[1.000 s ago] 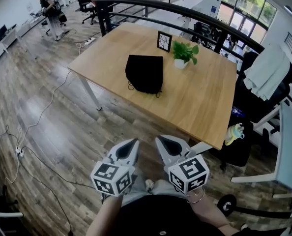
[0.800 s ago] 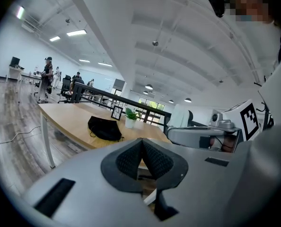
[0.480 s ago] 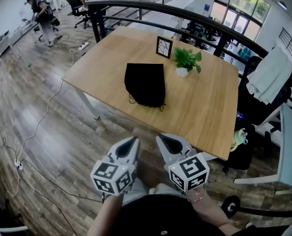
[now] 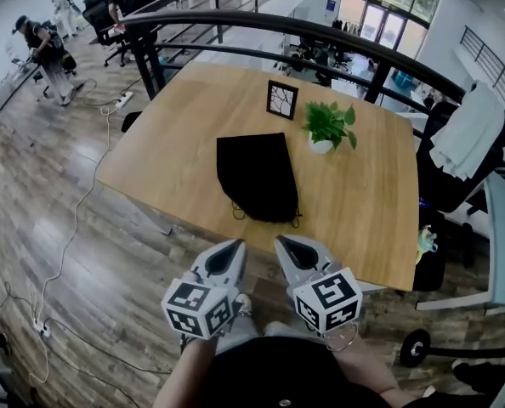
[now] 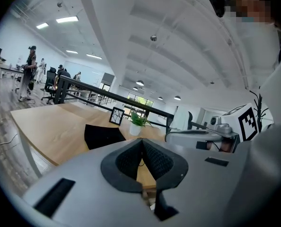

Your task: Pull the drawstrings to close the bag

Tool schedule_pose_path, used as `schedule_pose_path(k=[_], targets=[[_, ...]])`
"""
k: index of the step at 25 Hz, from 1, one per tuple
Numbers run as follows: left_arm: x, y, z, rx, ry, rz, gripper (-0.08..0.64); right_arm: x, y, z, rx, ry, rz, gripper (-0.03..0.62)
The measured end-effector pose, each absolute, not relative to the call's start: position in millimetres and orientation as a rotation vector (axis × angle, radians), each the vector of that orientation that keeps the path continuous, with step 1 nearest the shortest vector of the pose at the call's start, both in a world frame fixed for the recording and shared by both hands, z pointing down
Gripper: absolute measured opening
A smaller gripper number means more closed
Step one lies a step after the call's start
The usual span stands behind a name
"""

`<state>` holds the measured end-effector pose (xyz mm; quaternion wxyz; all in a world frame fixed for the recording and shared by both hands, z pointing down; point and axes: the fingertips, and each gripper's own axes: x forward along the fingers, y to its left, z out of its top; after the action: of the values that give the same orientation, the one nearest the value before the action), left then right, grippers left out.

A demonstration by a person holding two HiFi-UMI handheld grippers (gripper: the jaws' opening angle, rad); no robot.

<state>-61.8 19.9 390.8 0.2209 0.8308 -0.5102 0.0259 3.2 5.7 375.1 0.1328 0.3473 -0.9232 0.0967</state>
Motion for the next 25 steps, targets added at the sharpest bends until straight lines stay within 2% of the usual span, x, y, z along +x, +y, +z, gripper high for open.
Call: schedule_pose_path(k=[10,25], targets=[[-88.7,-41.4,408.5,2.351,-1.25,0.135,0.015,-24.1,-48.0,392.7,1.153,-2.594,0.34,-0.002],[-80.9,-70.0,440.0,2.315,-1.158,0.192,0.014,-6.3,-75.7,424.4,1.185,-2.487,0.416,-0.002]])
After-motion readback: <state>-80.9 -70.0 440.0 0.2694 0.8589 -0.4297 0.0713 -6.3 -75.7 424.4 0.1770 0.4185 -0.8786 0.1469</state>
